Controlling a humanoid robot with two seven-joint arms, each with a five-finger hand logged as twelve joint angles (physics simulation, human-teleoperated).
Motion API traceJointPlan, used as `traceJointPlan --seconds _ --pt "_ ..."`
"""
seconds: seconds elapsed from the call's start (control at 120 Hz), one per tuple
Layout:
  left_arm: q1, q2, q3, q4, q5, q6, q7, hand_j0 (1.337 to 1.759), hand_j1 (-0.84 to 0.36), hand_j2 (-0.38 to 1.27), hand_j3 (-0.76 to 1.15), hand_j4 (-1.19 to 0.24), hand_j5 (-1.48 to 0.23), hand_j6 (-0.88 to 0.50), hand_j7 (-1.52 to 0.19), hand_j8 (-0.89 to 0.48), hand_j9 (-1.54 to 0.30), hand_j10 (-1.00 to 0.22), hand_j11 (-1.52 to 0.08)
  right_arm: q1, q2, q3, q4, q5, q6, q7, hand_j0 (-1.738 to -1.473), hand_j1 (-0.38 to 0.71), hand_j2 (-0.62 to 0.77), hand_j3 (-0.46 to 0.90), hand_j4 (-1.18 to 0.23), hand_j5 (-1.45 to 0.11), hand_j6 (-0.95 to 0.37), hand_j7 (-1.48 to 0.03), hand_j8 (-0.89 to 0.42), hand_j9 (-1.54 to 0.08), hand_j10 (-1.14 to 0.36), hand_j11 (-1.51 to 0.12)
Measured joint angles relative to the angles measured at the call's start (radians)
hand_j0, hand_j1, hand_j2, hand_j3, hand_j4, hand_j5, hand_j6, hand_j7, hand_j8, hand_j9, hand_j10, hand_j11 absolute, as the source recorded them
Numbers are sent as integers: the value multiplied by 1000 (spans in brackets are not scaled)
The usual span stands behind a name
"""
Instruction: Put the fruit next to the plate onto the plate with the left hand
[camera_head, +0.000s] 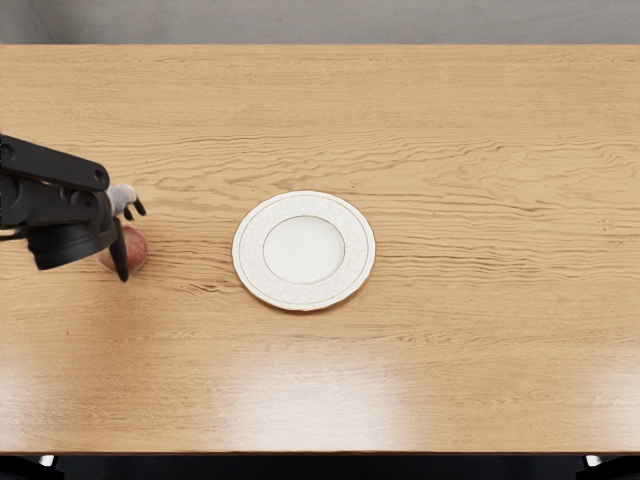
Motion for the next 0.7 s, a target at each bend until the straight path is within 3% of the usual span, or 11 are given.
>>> traceJointPlan --seconds 0.433,0.7 --pt "29 -34 -1 40 -3 -5 -1 1658 40 52 0 -258 -335 -259 -335 -259 -335 -258 -335 0 0 0 0 0 0 0 -1658 -305 -7 0 -37 -47 -37 -47 -37 -47 -37 -47" --pt "36 -34 -7 40 -3 -13 -2 1658 -96 75 0 -371 -482 -372 -482 -372 -482 -371 -482 0 0 0 0 0 0 0 -1658 -305 -7 0 -37 -47 -37 -47 -37 -47 -37 -47"
